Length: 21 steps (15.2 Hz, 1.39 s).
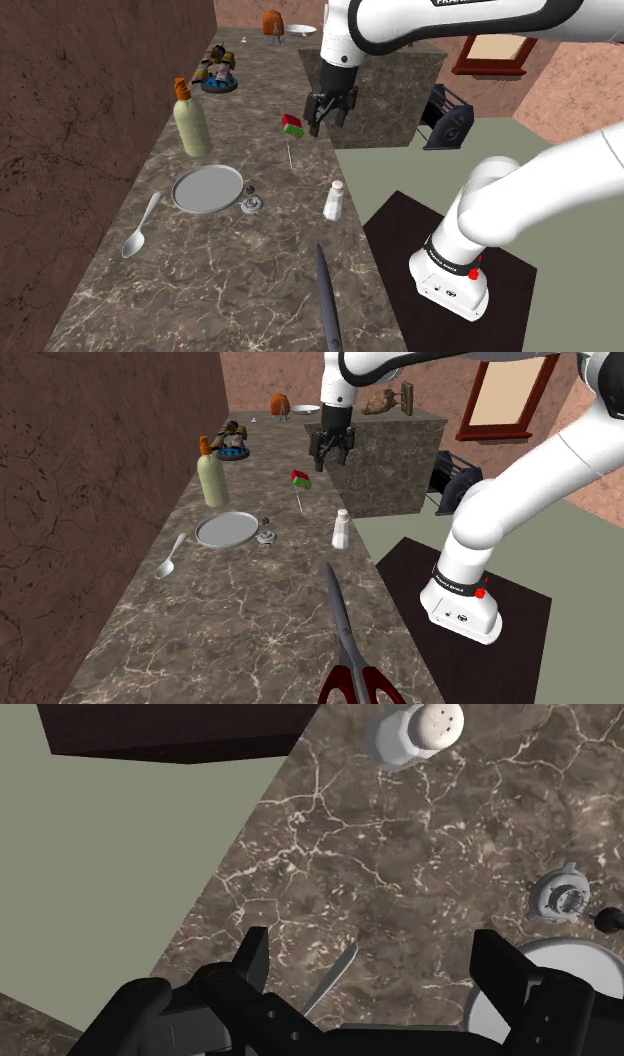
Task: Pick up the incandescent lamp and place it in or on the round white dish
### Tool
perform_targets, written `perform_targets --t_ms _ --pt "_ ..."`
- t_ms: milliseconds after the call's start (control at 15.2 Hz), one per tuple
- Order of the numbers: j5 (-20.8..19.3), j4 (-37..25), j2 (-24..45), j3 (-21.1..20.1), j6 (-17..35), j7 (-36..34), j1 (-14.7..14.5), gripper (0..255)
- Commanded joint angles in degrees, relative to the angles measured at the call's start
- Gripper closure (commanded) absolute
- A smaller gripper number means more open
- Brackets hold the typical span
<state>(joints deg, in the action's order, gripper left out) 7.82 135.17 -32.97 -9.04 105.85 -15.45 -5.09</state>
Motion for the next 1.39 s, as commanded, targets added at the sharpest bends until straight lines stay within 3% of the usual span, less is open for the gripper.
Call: perform_targets --t_ms 0,528,1056,1320 --pt "0.63 -1.06 3.22 -2.32 1.96 -2.54 -0.66 0" --pt "0.11 -7.01 17.25 -10.22 8.74 -12.07 -2.35 0" --pt "-5.67 -17.28 34.12 -16.10 12.94 -23.11 -4.67 0" --pt "-6.24 -16.13 35.39 -16.15 15.21 -23.63 -4.93 0"
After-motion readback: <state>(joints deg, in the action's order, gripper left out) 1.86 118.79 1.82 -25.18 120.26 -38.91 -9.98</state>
